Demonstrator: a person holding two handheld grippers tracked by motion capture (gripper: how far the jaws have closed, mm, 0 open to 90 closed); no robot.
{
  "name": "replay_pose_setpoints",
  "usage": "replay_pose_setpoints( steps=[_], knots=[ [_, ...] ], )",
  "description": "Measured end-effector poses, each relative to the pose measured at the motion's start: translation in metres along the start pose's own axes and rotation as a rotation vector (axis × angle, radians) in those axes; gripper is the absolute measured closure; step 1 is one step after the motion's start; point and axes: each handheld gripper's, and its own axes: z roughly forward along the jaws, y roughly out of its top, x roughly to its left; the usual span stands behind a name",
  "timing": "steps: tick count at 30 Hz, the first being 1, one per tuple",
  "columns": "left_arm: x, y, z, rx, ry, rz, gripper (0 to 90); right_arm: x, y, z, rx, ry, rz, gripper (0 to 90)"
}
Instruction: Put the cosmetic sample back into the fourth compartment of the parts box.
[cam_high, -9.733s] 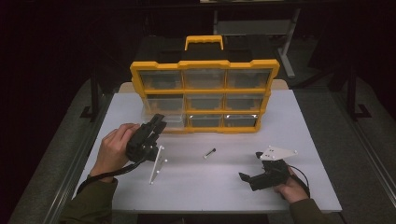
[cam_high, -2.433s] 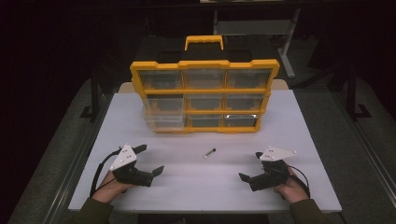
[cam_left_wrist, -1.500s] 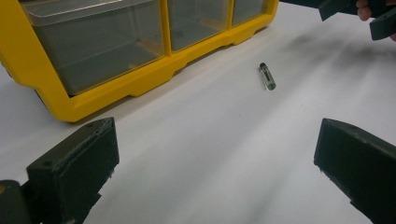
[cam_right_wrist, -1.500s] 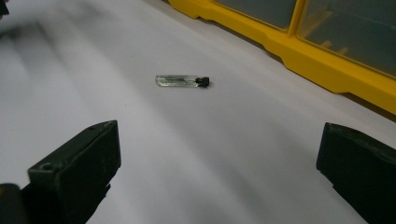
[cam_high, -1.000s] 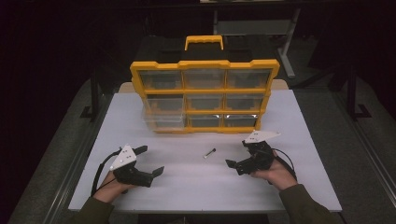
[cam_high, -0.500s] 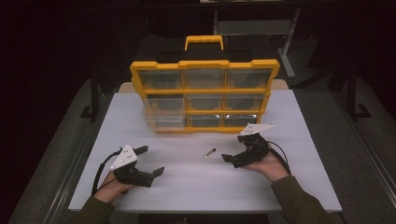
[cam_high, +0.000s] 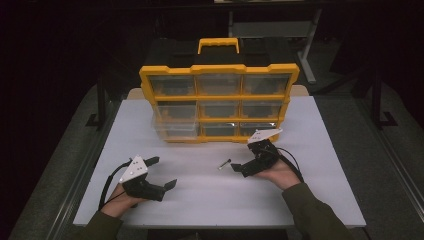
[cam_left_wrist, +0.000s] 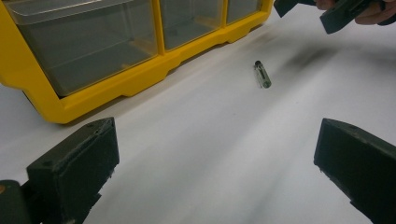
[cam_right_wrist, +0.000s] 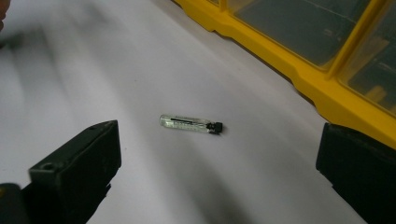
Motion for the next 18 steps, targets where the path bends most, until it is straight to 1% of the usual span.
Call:
replay_pose_setpoints(
  steps=[2,3,4,5,6,7,12,13,14,15,18],
  knots=[
    [0.000,0.000,0.001,-0.001,-0.001,-0.003,0.0,-0.001,0.001,0.003,-0.010,-0.004,-0.025,2.8],
    [-0.001,0.000,0.001,-0.002,-0.001,-0.005,0.0,-0.001,0.002,0.004,-0.011,-0.002,-0.020,3.8],
    [-0.001,0.000,0.001,-0.003,-0.002,-0.005,0.0,-0.001,0.003,0.005,-0.011,0.000,-0.026,4.1],
    [-0.001,0.000,0.001,-0.004,-0.001,-0.006,0.0,-0.001,0.004,0.006,-0.008,-0.001,-0.016,4.2],
    [-0.001,0.000,0.001,-0.005,-0.001,-0.008,0.0,-0.001,0.005,0.008,-0.010,-0.002,-0.027,4.7],
    [-0.001,0.000,0.001,-0.009,-0.002,-0.012,0.0,0.000,0.007,0.010,-0.003,0.002,-0.013,5.2],
    [-0.001,0.000,0.001,-0.009,-0.003,-0.012,0.0,0.002,0.010,0.021,0.017,-0.012,-0.034,5.9],
    [-0.001,0.000,0.001,-0.009,-0.005,-0.012,0.0,0.003,0.011,0.022,0.020,-0.012,-0.030,5.9],
    [-0.001,0.000,0.001,-0.011,-0.005,-0.014,0.0,0.002,0.011,0.025,0.019,-0.016,-0.045,6.1],
    [-0.001,0.000,0.001,-0.011,-0.006,-0.013,0.0,0.004,0.012,0.026,0.026,-0.013,-0.033,6.3],
    [-0.001,0.000,0.001,-0.008,-0.006,-0.005,0.0,0.006,0.013,0.031,0.037,-0.013,-0.035,6.6]
  ],
)
